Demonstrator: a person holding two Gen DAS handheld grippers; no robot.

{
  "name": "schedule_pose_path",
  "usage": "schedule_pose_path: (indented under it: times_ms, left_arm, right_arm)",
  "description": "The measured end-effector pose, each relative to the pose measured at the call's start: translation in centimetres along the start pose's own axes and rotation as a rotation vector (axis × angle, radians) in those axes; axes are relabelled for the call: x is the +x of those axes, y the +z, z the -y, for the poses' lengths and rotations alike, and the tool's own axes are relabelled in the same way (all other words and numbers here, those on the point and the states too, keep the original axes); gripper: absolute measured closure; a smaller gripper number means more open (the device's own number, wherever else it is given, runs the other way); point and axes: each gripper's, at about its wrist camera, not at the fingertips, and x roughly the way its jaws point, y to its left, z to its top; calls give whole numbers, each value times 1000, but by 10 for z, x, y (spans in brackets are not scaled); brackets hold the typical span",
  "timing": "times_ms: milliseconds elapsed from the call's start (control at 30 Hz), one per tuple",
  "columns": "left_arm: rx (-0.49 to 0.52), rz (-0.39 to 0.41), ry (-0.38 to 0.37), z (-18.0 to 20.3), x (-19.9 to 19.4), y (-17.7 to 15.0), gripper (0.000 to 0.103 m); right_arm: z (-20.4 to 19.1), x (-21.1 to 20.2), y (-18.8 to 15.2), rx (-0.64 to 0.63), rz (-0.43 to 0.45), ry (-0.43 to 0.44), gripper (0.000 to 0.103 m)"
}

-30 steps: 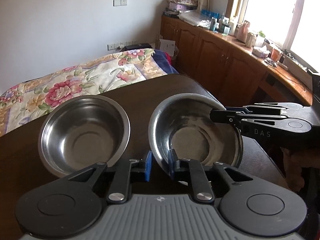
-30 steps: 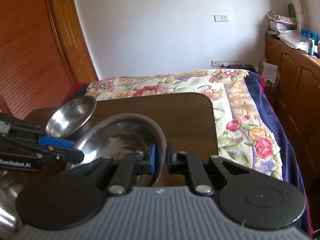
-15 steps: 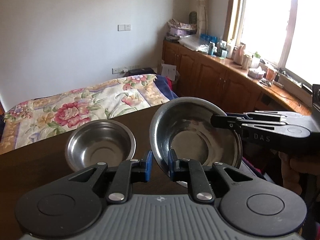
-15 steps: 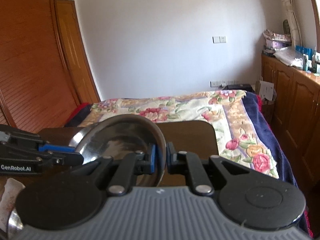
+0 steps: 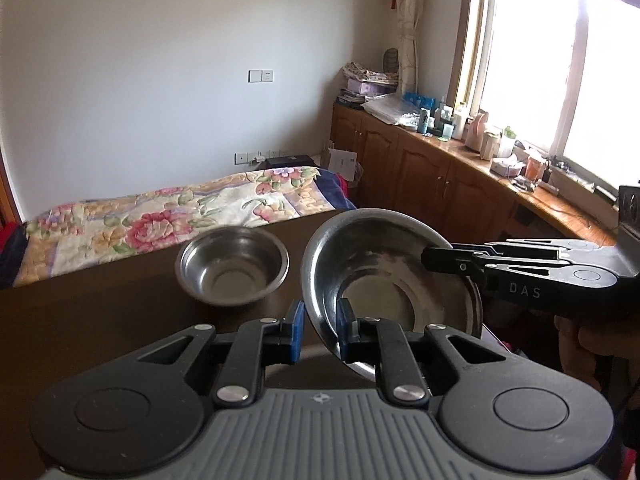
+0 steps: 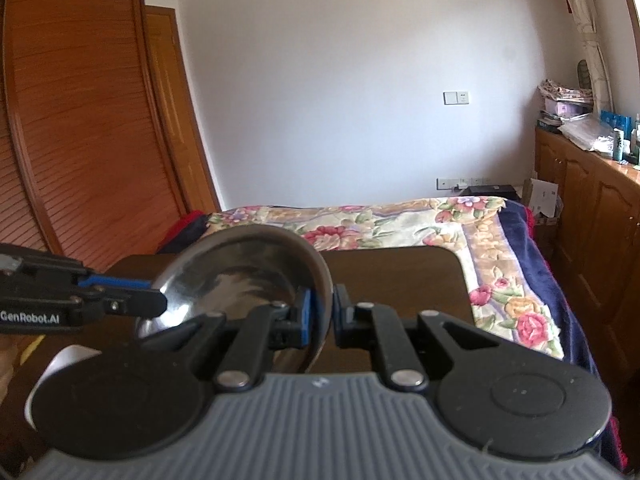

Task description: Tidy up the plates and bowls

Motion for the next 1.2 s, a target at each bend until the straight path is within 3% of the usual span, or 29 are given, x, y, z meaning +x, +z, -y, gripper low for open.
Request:
schedule_pose_path:
  times_ms: [267,600,1200]
  left_arm:
    - [-43,11,3,-13,-26,-36,56]
    - [-77,-14,4,-26,-29,-65,56]
    - [-48,-65,41,-31,-7,-85,56]
  right_arm:
    - [-22,-8,-20,-9,-13,40,91]
    - [-40,-6,-44,-24,-55,82,91]
    - [-57,2,-65,-109,-118,72,92]
